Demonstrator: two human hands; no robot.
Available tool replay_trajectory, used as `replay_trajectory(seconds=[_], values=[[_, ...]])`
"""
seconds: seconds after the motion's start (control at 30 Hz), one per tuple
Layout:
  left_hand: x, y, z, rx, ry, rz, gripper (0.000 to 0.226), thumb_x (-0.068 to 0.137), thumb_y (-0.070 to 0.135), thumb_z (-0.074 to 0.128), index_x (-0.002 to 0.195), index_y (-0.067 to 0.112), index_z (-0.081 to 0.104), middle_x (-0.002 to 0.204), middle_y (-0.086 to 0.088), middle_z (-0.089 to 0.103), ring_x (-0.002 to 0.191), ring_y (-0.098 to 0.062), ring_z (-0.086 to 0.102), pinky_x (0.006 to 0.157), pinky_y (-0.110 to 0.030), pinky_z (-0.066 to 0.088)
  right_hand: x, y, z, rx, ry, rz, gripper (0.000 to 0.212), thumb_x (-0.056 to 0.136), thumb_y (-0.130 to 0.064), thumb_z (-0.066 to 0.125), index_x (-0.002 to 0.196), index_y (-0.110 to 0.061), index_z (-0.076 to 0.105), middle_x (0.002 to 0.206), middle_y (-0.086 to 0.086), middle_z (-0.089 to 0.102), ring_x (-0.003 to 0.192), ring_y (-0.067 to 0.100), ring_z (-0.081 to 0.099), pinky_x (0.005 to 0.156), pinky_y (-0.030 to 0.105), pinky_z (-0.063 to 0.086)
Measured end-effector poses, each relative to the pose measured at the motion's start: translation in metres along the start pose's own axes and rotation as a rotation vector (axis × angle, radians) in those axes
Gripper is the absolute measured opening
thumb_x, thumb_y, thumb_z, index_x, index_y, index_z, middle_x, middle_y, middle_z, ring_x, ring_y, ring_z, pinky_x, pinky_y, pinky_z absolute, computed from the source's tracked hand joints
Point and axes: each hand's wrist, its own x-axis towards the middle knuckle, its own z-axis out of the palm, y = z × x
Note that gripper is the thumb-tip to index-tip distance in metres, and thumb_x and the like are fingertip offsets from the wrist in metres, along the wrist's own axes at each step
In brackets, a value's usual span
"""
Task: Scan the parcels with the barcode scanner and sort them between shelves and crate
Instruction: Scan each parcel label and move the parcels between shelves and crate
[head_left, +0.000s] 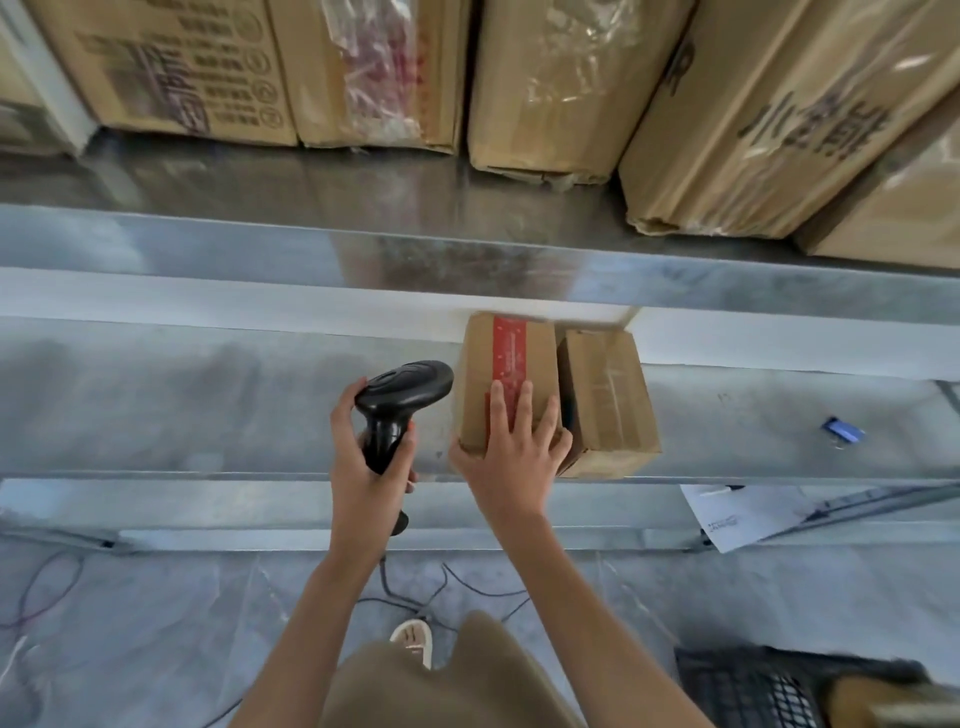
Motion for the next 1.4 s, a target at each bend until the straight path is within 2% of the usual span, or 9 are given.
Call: replay_trajectory(seconds=[0.2,0.4,0.53,0.67,0.8,0.9,1.07,1.3,1.4], values=[[0.009,0.005,-0.010,-0.076,0.040,0.002,0.063,0.097,0.004,0.063,0.136,0.044,0.034,0.074,-0.006,0.065,0.050,-0.022,0.054,0.052,-0.029,0.050,-0.023,0.008,-0.012,0.495,-0.014,0.064,0.086,0.075,-0.076,0.038,0.154,-0.044,0.026,0.160,-0.006,0.031,0.143,0.024,0.028,0.113,0.049,0.030],[0.009,0.001,-0.015,-0.131,0.051,-0.049,0.064,0.098,0.003,0.061,0.139,0.042,0.031,0.072,0.000,0.063,0.051,-0.021,0.053,0.052,-0.030,0.050,-0.025,0.017,-0.012,0.984,-0.139,0.211,0.063,0.097,-0.043,0.058,0.154,-0.037,0.031,0.134,-0.011,0.057,0.119,0.008,0.056,0.099,0.028,0.050],[0.009,0.002,-0.021,-0.142,0.040,-0.048,0.065,0.099,0.002,0.060,0.145,0.033,0.027,0.063,0.005,0.063,0.049,-0.018,0.053,0.052,-0.029,0.050,-0.017,0.014,-0.012,0.869,-0.273,0.247,0.061,0.101,-0.045,0.050,0.156,-0.030,0.029,0.144,0.003,0.052,0.128,0.022,0.052,0.108,0.041,0.044],[0.011,0.003,-0.029,-0.139,0.066,-0.078,0.066,0.098,0.005,0.062,0.145,0.037,0.028,0.068,0.003,0.063,0.051,-0.018,0.054,0.051,-0.033,0.051,-0.008,-0.009,-0.026,0.715,-0.155,0.256,0.069,0.102,-0.038,0.048,0.159,-0.023,0.013,0.161,0.007,0.025,0.143,0.028,0.033,0.113,0.041,0.035],[0.012,0.002,-0.039,-0.143,0.104,-0.093,0.066,0.098,0.004,0.062,0.145,0.037,0.029,0.073,0.000,0.061,0.051,-0.019,0.053,0.052,-0.031,0.051,0.008,-0.056,-0.030,0.449,-0.132,0.228,0.089,0.096,-0.063,0.043,0.159,-0.021,-0.005,0.167,0.009,-0.008,0.152,0.039,-0.003,0.122,0.058,0.008],[0.011,0.003,-0.047,-0.145,0.125,-0.091,0.065,0.098,0.005,0.061,0.145,0.038,0.029,0.079,-0.006,0.062,0.051,-0.020,0.052,0.050,-0.028,0.051,0.016,-0.078,-0.019,0.282,-0.228,0.232,0.106,0.088,-0.075,0.044,0.159,-0.017,-0.008,0.165,0.014,-0.017,0.150,0.047,-0.010,0.120,0.062,0.006],[0.012,0.001,-0.056,-0.162,0.148,-0.100,0.066,0.098,0.004,0.061,0.144,0.037,0.030,0.080,-0.006,0.062,0.051,-0.021,0.051,0.050,-0.028,0.050,0.019,-0.073,-0.018,0.250,-0.205,0.214,0.102,0.086,-0.069,0.054,0.160,-0.020,0.003,0.166,0.012,-0.010,0.147,0.048,0.006,0.117,0.058,0.014],[0.016,-0.002,-0.059,-0.165,0.152,-0.110,0.065,0.098,0.002,0.060,0.143,0.037,0.030,0.082,-0.006,0.062,0.050,-0.020,0.052,0.051,-0.030,0.051,0.016,-0.029,-0.013,0.679,-0.331,0.064,0.086,0.077,-0.074,0.049,0.152,-0.049,0.014,0.160,-0.010,0.025,0.139,0.029,0.036,0.110,0.058,0.038],[0.017,-0.002,-0.058,-0.168,0.145,-0.118,0.065,0.098,0.001,0.060,0.145,0.035,0.029,0.083,-0.004,0.063,0.049,-0.019,0.052,0.050,-0.029,0.051,0.020,-0.020,-0.026,0.717,-0.350,0.001,0.071,0.096,-0.049,0.050,0.157,-0.035,0.016,0.151,-0.003,0.041,0.130,0.024,0.049,0.106,0.052,0.045]])
